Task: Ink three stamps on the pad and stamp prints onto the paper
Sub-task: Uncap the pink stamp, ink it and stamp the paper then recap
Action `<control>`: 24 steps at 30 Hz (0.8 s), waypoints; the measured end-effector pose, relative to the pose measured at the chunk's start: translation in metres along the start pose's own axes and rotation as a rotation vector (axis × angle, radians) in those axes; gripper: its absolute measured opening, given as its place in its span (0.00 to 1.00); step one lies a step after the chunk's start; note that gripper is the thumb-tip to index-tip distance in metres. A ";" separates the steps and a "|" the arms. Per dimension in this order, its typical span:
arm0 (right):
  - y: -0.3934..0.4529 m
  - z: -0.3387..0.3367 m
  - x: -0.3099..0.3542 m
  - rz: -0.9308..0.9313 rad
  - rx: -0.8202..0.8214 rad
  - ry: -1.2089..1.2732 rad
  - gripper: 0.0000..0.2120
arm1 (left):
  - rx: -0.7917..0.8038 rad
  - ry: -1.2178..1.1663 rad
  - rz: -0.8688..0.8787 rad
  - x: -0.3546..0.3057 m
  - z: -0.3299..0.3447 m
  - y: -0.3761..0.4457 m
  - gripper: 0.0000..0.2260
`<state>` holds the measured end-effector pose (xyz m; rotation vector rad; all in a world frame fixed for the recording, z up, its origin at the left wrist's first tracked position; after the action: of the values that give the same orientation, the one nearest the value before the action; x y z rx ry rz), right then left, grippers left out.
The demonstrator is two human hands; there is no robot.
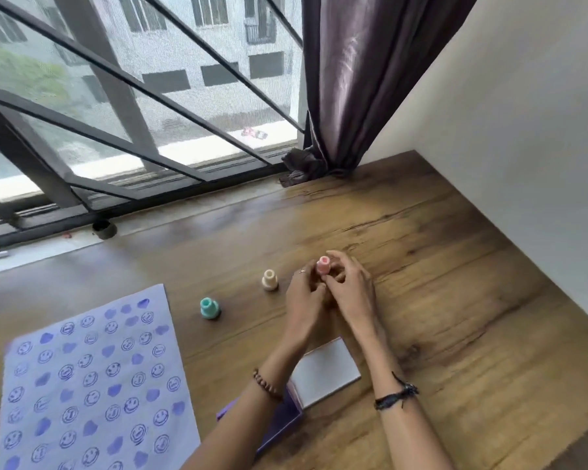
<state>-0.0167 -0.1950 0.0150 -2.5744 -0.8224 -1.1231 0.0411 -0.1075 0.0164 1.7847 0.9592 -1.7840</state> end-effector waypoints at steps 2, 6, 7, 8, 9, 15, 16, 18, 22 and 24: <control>-0.003 -0.001 0.002 -0.050 -0.002 -0.029 0.09 | 0.003 -0.008 -0.015 0.000 -0.003 0.001 0.16; -0.026 -0.009 0.002 -0.038 0.019 0.116 0.04 | -0.032 -0.067 -0.067 0.001 -0.026 -0.017 0.13; -0.035 -0.011 0.002 -0.014 0.037 0.190 0.04 | -0.026 -0.078 -0.055 0.000 -0.034 -0.024 0.11; -0.045 -0.011 0.004 0.008 0.064 0.277 0.04 | -0.015 -0.094 -0.045 -0.001 -0.041 -0.033 0.10; -0.054 -0.010 0.007 0.025 0.100 0.369 0.04 | -0.003 -0.111 -0.044 -0.003 -0.049 -0.041 0.10; -0.116 0.000 0.040 0.011 0.275 0.643 0.04 | 0.090 -0.192 -0.116 0.000 -0.085 -0.091 0.09; -0.126 0.001 0.045 0.002 0.277 0.619 0.04 | 0.076 -0.197 -0.122 0.000 -0.091 -0.098 0.08; -0.142 0.002 0.054 -0.017 0.276 0.561 0.05 | 0.042 -0.215 -0.149 0.001 -0.102 -0.112 0.08; -0.169 0.009 0.061 0.008 0.262 0.492 0.08 | 0.004 -0.227 -0.154 0.001 -0.117 -0.139 0.08; -0.178 0.015 0.058 0.136 0.214 0.554 0.10 | -0.020 -0.207 -0.126 0.000 -0.123 -0.149 0.08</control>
<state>-0.0773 -0.0191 0.0431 -1.9612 -0.5825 -1.5053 0.0159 0.0816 0.0500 1.5211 1.0199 -1.9830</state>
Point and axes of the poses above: each hand's wrist, its own y-axis towards the middle knuckle, its own z-axis out of the palm, x = y × z, the point moved 5 cm from there along y, towards the middle knuckle, and after that the axes turned 4 degrees about -y, right-handed, at the moved point
